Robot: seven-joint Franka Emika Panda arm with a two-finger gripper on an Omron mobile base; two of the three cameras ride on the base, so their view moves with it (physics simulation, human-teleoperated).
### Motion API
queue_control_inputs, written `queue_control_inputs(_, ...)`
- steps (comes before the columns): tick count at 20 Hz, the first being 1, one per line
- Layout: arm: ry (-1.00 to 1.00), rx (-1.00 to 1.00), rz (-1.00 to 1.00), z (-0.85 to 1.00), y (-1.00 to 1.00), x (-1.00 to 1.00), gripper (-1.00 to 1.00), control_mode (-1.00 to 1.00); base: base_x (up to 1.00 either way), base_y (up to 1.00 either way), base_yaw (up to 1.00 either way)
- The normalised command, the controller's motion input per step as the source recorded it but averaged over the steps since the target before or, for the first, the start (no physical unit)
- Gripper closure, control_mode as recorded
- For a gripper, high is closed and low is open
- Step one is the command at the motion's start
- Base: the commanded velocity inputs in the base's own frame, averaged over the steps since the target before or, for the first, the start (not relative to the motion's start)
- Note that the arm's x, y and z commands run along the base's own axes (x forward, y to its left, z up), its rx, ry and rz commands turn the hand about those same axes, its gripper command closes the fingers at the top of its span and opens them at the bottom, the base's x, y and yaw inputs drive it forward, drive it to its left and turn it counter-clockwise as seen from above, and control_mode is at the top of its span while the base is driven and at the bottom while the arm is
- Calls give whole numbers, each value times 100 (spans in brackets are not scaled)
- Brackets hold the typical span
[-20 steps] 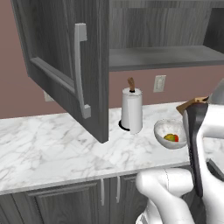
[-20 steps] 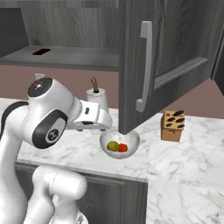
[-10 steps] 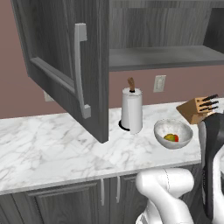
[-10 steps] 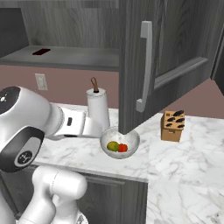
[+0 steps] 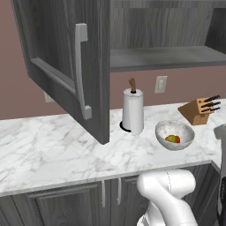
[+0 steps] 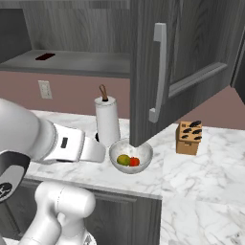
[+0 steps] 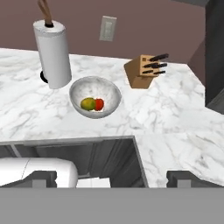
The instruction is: Open the cabinet. Pick the apple and orange from the cabinet and place them into the bowl. Then close the cabinet.
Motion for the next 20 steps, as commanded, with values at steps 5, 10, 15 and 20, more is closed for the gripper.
queue_control_inputs(5, 0, 8, 0, 4, -1, -24, -100, -100, 0, 0, 0)
queue_control_inputs(10, 0, 13, -7, 13, -8, -3, -100, -100, 0, 0, 0)
queue_control_inputs(15, -1, 13, -10, 21, -13, -11, -100, -100, 0, 0, 0)
queue_control_inputs(20, -8, 11, -10, 11, -19, -19, -100, -100, 0, 0, 0)
